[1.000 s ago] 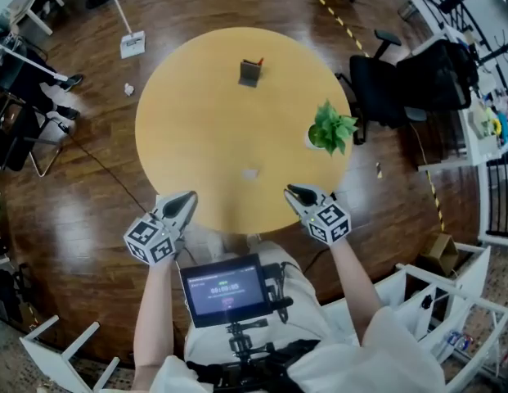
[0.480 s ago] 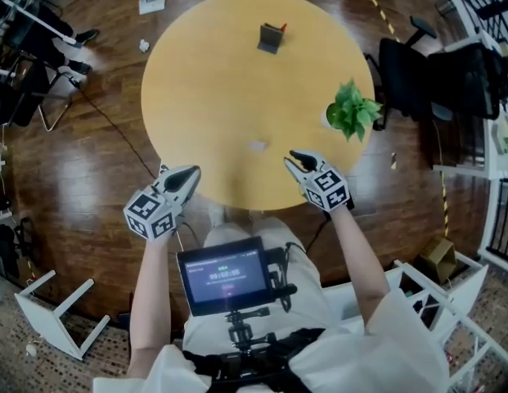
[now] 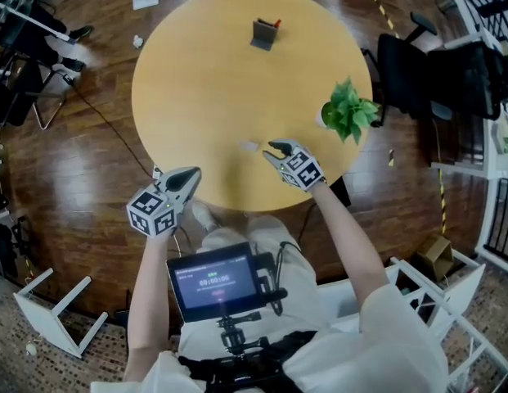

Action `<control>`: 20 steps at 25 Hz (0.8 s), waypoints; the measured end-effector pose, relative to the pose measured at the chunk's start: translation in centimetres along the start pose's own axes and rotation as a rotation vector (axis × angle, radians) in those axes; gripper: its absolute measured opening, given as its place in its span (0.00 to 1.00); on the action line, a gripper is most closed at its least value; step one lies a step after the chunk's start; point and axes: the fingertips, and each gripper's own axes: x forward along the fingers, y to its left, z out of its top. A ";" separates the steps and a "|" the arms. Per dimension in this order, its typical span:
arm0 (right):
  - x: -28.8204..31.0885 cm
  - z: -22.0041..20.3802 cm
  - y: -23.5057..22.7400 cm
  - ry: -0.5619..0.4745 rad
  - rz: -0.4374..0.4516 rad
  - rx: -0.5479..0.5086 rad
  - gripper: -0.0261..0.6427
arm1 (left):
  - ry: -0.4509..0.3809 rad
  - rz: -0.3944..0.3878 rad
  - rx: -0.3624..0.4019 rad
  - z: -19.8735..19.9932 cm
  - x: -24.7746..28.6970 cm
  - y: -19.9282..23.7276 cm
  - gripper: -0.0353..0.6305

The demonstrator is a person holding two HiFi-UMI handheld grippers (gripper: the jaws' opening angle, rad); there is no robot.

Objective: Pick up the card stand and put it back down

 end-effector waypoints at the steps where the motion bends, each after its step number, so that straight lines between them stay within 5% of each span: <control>1: 0.5 -0.5 -0.1 0.018 0.003 -0.007 0.26 | 0.006 -0.003 0.003 0.0 0.2 0.0 0.04; 20: 8.2 -4.4 -0.5 0.154 0.059 -0.020 0.26 | 0.014 0.055 -0.027 -1.3 -1.1 -0.3 0.05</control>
